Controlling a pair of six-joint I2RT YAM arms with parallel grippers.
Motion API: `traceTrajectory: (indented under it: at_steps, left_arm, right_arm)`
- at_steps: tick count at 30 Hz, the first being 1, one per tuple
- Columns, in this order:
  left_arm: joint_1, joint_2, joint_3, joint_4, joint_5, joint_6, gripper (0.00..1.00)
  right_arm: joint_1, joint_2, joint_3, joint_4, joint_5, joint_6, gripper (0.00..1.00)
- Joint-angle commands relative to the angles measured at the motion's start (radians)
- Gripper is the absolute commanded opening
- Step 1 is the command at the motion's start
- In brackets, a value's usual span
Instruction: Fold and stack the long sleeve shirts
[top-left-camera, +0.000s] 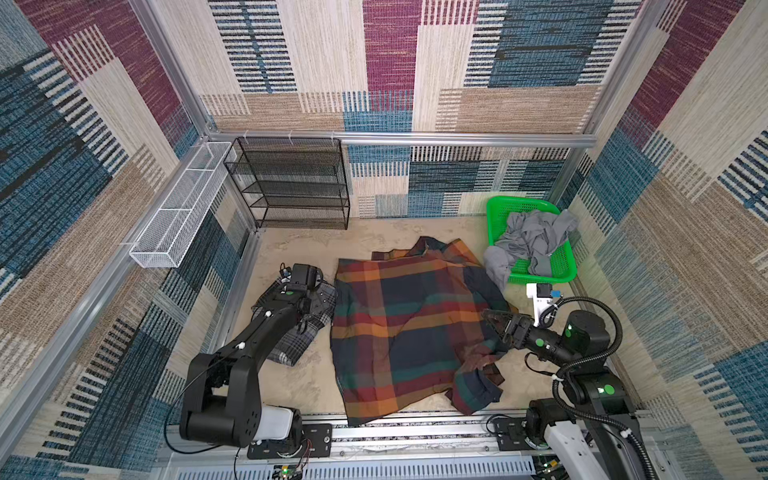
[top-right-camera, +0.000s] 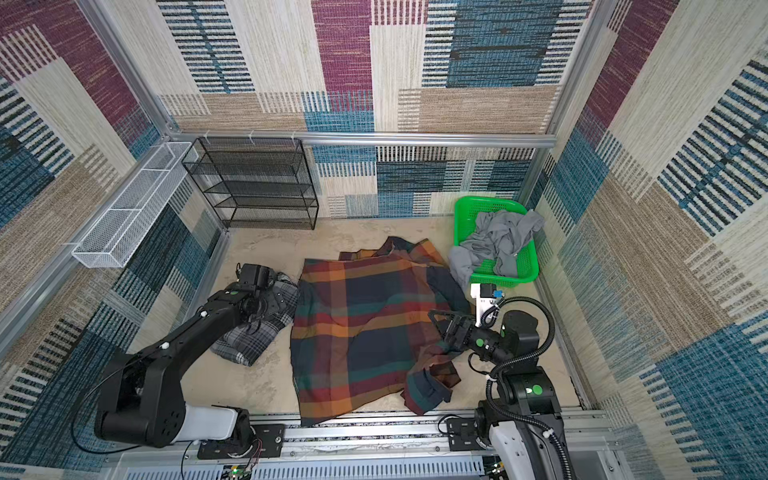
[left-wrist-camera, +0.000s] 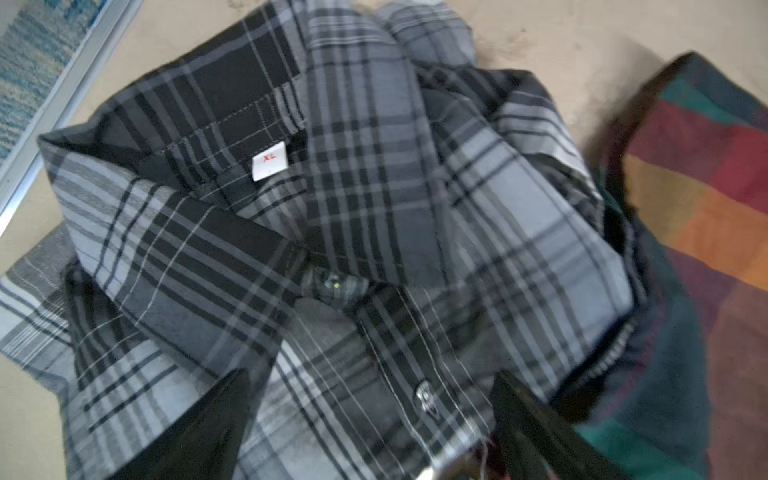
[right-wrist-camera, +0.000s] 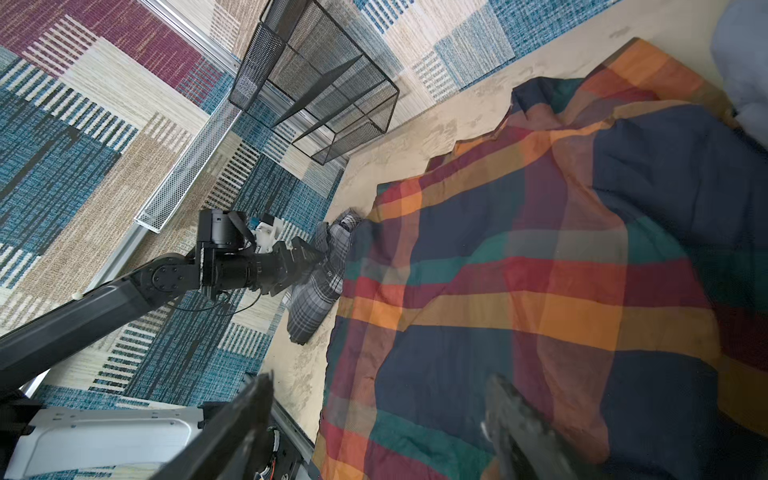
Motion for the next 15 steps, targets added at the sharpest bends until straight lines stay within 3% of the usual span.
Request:
traceTrajectory:
  at_steps: [1, 5, 12, 15]
  left_arm:
    - [0.035, 0.07, 0.028, 0.015, 0.044, -0.088, 0.95]
    - [0.139, 0.154, 0.008, 0.037, 0.136, -0.167, 0.95]
    - [0.253, 0.211, 0.026, 0.033, 0.122, -0.145, 0.96]
    - [0.321, 0.217, 0.046, 0.039, 0.165, -0.133, 0.95]
  right_arm:
    - [0.0, 0.007, -0.01, 0.066, -0.01, -0.017, 0.82]
    - [0.0, 0.034, -0.031, 0.096, -0.014, -0.016, 0.82]
    - [0.001, 0.084, -0.062, 0.154, -0.011, -0.013, 0.82]
    - [0.001, 0.112, -0.077, 0.184, 0.01, -0.007, 0.83]
